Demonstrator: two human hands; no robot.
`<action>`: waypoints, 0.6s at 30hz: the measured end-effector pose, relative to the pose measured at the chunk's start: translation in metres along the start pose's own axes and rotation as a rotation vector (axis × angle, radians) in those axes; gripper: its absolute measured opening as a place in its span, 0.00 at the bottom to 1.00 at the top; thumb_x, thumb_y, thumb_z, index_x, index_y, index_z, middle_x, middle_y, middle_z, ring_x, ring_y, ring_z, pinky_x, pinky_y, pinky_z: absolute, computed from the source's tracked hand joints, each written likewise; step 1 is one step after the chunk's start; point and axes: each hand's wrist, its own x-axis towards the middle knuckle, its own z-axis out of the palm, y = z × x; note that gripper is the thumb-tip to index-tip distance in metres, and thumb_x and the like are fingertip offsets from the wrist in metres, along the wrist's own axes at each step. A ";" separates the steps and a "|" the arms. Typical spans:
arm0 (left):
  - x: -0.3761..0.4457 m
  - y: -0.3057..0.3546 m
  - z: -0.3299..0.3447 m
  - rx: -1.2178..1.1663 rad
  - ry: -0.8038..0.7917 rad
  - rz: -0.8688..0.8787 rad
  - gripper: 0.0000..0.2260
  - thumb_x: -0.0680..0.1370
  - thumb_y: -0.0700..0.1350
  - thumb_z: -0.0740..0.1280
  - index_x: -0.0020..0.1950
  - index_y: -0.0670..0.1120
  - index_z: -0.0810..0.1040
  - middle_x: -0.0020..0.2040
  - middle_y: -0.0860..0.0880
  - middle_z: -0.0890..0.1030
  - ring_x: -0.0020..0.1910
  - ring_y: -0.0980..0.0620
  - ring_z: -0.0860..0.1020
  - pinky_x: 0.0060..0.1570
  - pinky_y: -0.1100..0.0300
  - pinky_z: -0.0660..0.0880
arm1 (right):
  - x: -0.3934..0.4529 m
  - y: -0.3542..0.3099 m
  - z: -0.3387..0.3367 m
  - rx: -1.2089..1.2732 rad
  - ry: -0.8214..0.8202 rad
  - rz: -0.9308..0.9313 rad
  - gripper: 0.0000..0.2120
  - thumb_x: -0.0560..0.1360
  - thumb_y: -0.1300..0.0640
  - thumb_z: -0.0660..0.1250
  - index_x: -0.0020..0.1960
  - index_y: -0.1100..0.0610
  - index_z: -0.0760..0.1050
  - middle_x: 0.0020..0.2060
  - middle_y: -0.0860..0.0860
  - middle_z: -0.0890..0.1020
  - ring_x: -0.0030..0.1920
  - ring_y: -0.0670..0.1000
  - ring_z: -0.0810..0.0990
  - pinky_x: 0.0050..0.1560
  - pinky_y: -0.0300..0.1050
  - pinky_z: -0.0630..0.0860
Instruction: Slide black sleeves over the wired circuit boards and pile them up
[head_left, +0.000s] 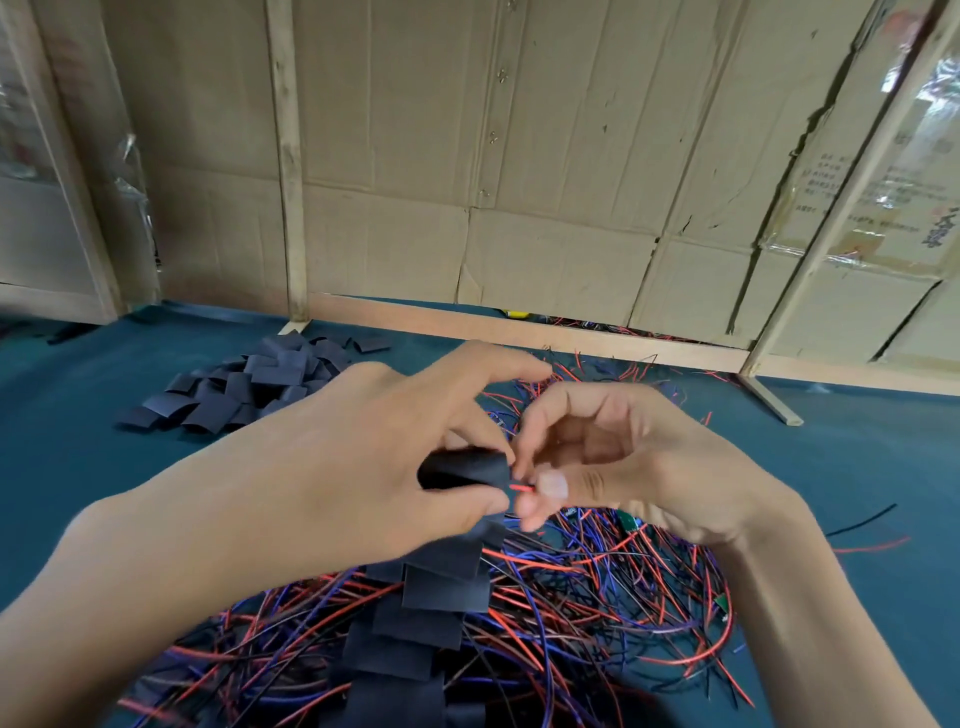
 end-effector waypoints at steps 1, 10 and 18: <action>-0.001 -0.001 0.001 0.001 -0.053 -0.027 0.34 0.69 0.57 0.73 0.69 0.70 0.59 0.52 0.75 0.78 0.52 0.75 0.77 0.56 0.67 0.75 | -0.003 0.000 -0.004 -0.021 -0.032 0.015 0.09 0.73 0.69 0.70 0.53 0.64 0.79 0.48 0.63 0.83 0.49 0.59 0.85 0.53 0.51 0.81; 0.013 -0.045 0.009 -0.071 -0.082 -0.239 0.22 0.68 0.76 0.57 0.57 0.71 0.75 0.51 0.82 0.73 0.51 0.83 0.70 0.50 0.85 0.63 | -0.030 0.019 -0.086 -0.966 0.783 0.413 0.06 0.74 0.60 0.74 0.41 0.50 0.83 0.38 0.49 0.86 0.44 0.50 0.84 0.54 0.49 0.79; -0.016 -0.191 0.042 0.465 -0.245 -0.773 0.26 0.81 0.62 0.57 0.79 0.58 0.58 0.80 0.49 0.57 0.78 0.43 0.57 0.73 0.44 0.62 | -0.025 0.046 -0.087 -0.953 0.372 0.796 0.11 0.69 0.45 0.79 0.38 0.52 0.84 0.32 0.55 0.84 0.34 0.51 0.80 0.33 0.42 0.76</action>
